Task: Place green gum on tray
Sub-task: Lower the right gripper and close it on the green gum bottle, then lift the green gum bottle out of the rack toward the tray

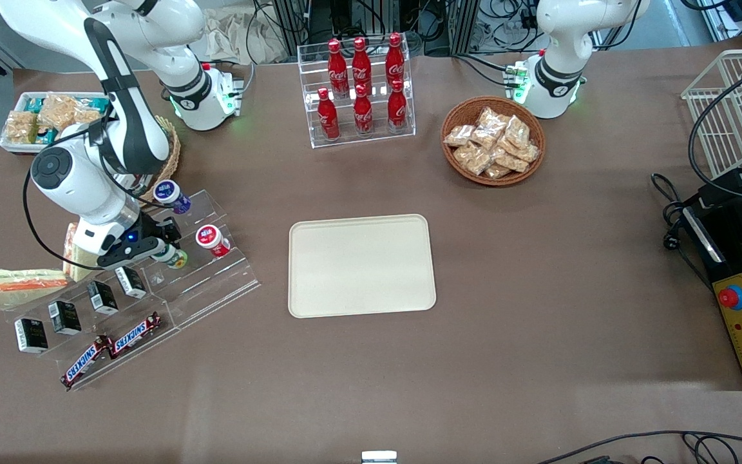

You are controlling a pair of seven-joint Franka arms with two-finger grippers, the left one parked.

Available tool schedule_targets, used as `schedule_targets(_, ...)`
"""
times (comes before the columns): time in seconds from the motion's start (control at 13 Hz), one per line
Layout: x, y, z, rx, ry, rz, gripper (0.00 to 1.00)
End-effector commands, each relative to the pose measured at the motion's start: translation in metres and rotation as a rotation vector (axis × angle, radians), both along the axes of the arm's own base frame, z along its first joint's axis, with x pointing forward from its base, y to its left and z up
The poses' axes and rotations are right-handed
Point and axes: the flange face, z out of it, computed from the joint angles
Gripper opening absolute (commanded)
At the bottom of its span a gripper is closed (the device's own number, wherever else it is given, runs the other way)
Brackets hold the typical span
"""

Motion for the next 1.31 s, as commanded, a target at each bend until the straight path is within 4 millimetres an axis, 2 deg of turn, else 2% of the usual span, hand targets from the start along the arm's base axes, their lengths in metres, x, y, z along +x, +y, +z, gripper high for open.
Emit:
schedule_targets(0.0, 0.006, 0.000, 0.011, 0.014, -0.030, -0.012, 0.14)
schedule_targets(0.15, 0.018, 0.001, 0.040, 0.021, -0.052, -0.035, 0.15)
schedule_targets(0.23, 0.029, 0.002, 0.064, 0.025, -0.038, -0.042, 0.15)
schedule_targets(0.46, 0.058, 0.007, 0.155, 0.036, 0.022, -0.094, 0.15)
schedule_targets(0.62, 0.063, 0.012, 0.204, 0.039, 0.042, -0.123, 0.17)
schedule_targets(0.77, 0.062, 0.020, 0.233, 0.040, 0.047, -0.194, 0.17)
schedule_targets(0.85, 0.061, 0.035, 0.247, 0.040, 0.048, -0.205, 0.17)
schedule_targets(0.92, 0.060, 0.048, 0.255, 0.045, 0.054, -0.249, 0.17)
schedule_targets(1.0, 0.059, 0.067, 0.254, 0.050, 0.061, -0.300, 0.17)
schedule_targets(1.15, 0.053, 0.122, 0.246, 0.053, 0.079, -0.399, 0.17)
schedule_targets(1.23, 0.053, 0.149, 0.233, 0.053, 0.097, -0.449, 0.17)
